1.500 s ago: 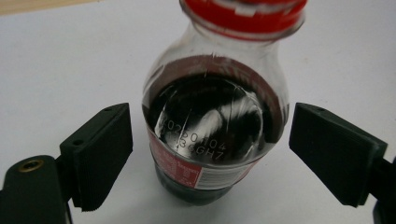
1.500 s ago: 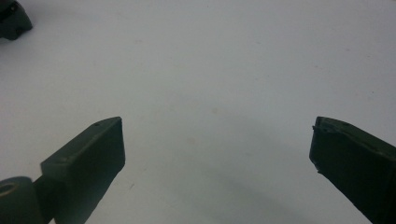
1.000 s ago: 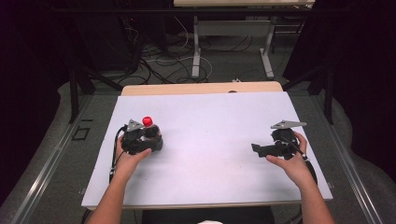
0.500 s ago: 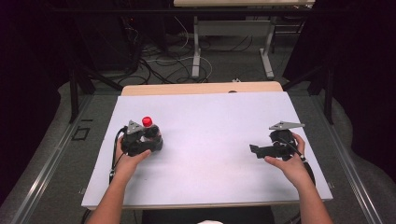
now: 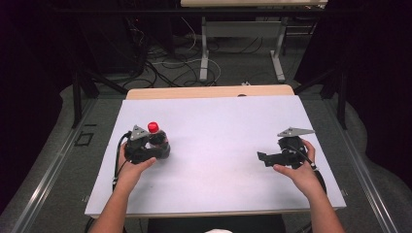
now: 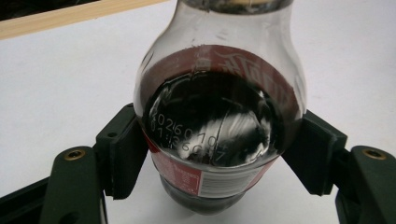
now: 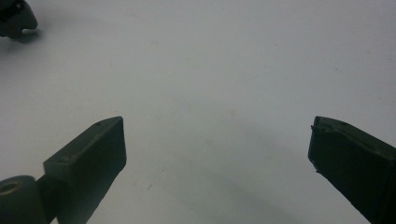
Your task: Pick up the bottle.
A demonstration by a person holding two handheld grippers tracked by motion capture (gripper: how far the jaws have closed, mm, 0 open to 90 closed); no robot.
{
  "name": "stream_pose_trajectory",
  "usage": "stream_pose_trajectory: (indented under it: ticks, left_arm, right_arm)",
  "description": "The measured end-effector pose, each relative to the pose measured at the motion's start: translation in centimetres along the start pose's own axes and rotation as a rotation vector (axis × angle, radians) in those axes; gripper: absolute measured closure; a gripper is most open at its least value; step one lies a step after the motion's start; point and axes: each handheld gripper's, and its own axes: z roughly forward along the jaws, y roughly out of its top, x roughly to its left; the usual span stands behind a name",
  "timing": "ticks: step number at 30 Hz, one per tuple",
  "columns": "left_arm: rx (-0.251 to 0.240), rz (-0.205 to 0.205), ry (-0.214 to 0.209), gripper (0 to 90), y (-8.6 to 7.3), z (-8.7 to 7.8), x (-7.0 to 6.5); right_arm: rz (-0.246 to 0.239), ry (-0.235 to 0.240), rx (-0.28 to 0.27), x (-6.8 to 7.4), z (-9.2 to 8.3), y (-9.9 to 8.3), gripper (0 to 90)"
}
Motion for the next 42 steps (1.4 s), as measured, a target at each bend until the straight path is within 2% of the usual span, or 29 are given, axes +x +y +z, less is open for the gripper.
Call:
stream_pose_trajectory:
  ticks: [4, 12, 13, 14, 16, 18, 19, 20, 22, 27, 28, 30, 32, 33, 36, 38, 40, 41, 42]
  left_arm:
    - [-0.003, 0.016, -0.028, 29.7, 0.5, -0.5, -1.1]
    - [-0.005, 0.065, -0.087, 29.7, 1.4, -1.3, -3.6]
    - [-0.005, 0.072, -0.103, 29.7, 1.5, -1.3, -4.4]
    - [-0.005, 0.072, -0.103, 29.7, 1.5, -1.3, -4.4]
    - [-0.005, 0.096, -0.133, 29.8, 1.8, -1.4, -5.7]
    - [-0.016, 0.098, -0.135, 29.8, 1.8, -1.3, -6.2]
    - [-0.016, 0.112, -0.159, 29.8, 1.9, -1.2, -7.1]
    - [-0.016, 0.112, -0.159, 29.8, 1.9, -1.2, -7.1]
    - [-0.015, 0.124, -0.185, 29.8, 1.9, -1.1, -7.9]
    - [0.004, 0.167, -0.226, 29.8, 2.0, -0.7, -9.9]
    - [0.01, 0.174, -0.243, 29.8, 2.0, -0.5, -10.6]
    - [-0.003, 0.168, -0.247, 29.8, 2.0, -0.4, -11.0]
    - [0.002, 0.181, -0.258, 29.8, 2.0, -0.2, -11.5]
    - [0.014, 0.177, -0.267, 29.8, 2.1, -0.2, -11.8]
    - [0.009, 0.19, -0.277, 29.8, 2.1, 0.3, -12.6]
    - [0.016, 0.2, -0.279, 29.8, 2.2, 0.7, -13.0]
    - [0.021, 0.201, -0.285, 29.8, 2.3, 1.0, -13.5]
    - [0.03, 0.21, -0.293, 29.8, 2.4, 1.0, -13.6]
    - [0.019, 0.217, -0.292, 29.8, 2.5, 1.3, -14.0]
  right_arm:
    - [-0.011, 0.017, -0.01, 0.5, 0.0, 0.1, 4.4]
    - [-0.042, 0.066, -0.027, 2.3, -0.5, 0.6, 5.9]
    - [-0.055, 0.081, -0.036, 2.6, -0.6, 0.7, 6.4]
    - [-0.057, 0.081, -0.034, 2.8, -0.6, 0.8, 6.6]
    - [-0.062, 0.099, -0.036, 3.2, -0.7, 0.9, 7.7]
    - [-0.076, 0.11, -0.034, 3.4, -0.8, 0.9, 10.8]
    - [-0.078, 0.124, -0.03, 3.6, -0.8, 1.0, 12.3]
    - [-0.088, 0.131, -0.042, 3.7, -0.7, 1.0, 13.7]
    - [-0.095, 0.146, -0.038, 4.1, -0.7, 1.0, 15.1]
    - [-0.097, 0.177, -0.052, 4.8, -0.8, 1.3, 16.7]
    - [-0.115, 0.177, -0.071, 5.2, -1.0, 1.5, 18.2]
    - [-0.123, 0.177, -0.076, 5.5, -1.1, 1.6, 19.0]
    - [-0.136, 0.189, -0.086, 5.8, -1.3, 2.0, 19.8]
    - [-0.134, 0.196, -0.09, 6.1, -1.5, 2.1, 21.5]
    - [-0.129, 0.235, -0.106, 6.8, -1.9, 2.7, 24.7]
    - [-0.128, 0.234, -0.097, 7.1, -2.0, 2.9, 24.7]
    - [-0.161, 0.232, -0.091, 7.7, -2.1, 3.4, 25.8]
    - [-0.161, 0.232, -0.091, 7.7, -2.1, 3.4, 25.8]
    - [-0.169, 0.24, -0.105, 8.0, -2.0, 3.8, 29.7]
